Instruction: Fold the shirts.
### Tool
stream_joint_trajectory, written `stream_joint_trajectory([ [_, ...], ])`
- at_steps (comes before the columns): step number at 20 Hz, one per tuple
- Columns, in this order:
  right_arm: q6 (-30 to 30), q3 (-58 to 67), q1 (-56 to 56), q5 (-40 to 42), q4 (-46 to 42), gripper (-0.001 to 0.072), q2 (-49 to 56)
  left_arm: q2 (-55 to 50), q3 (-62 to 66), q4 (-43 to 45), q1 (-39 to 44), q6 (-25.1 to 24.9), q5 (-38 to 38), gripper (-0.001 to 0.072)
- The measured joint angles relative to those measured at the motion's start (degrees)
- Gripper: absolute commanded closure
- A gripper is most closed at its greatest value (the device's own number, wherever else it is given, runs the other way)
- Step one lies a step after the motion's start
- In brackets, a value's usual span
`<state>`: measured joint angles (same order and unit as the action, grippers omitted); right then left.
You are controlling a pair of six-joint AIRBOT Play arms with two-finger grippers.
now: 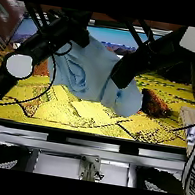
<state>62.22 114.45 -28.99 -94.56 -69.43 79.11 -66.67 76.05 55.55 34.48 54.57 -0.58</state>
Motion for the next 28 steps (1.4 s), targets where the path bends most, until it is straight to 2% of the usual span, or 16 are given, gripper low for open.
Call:
stream_joint_trajectory([
  [5,0.61,-0.02,-0.11,0.42,-0.39,0.0319,-1.01,1.25,0.07,0.00,-0.81,-1.27,2.32,0.0653],
  [6,0.66,-0.02,-0.11,0.42,-0.48,0.0428,-1.42,1.40,0.07,-0.04,-0.87,-1.86,2.49,0.0653],
  [7,0.72,-0.02,-0.07,0.50,-0.66,0.0599,-1.79,1.49,0.07,-0.17,-0.96,-2.38,2.58,0.0653],
  [8,1.16,-0.02,-0.04,0.87,-1.11,0.0642,-2.16,1.53,0.07,-0.31,-1.05,-2.78,2.56,0.0652],
  [12,0.96,-0.04,-0.07,0.94,-1.73,0.0646,-2.84,1.64,0.11,-0.22,-1.16,-3.85,2.86,0.0633],
  [13,0.92,-0.04,-0.07,1.03,-1.92,0.0647,-2.91,1.66,0.11,-0.22,-1.18,-4.00,2.93,0.0570],
  [15,0.55,-0.04,-0.09,1.03,-2.14,0.0649,-3.10,1.77,0.11,0.57,-1.25,-4.85,3.45,0.0335],
  [16,0.37,-0.04,-0.11,1.88,-2.43,0.0649,-3.15,1.86,0.11,0.44,-1.36,-4.83,3.63,0.0286],
  [23,-0.42,-0.04,-0.17,13.25,-3.21,0.0651,-4.66,3.13,0.13,0.37,-1.31,-4.79,4.09,0.0284],
  [28,0.44,-0.07,-0.15,17.53,-6.64,0.0650,-5.07,4.87,0.11,0.22,-1.16,-4.66,3.23,0.0269],
])
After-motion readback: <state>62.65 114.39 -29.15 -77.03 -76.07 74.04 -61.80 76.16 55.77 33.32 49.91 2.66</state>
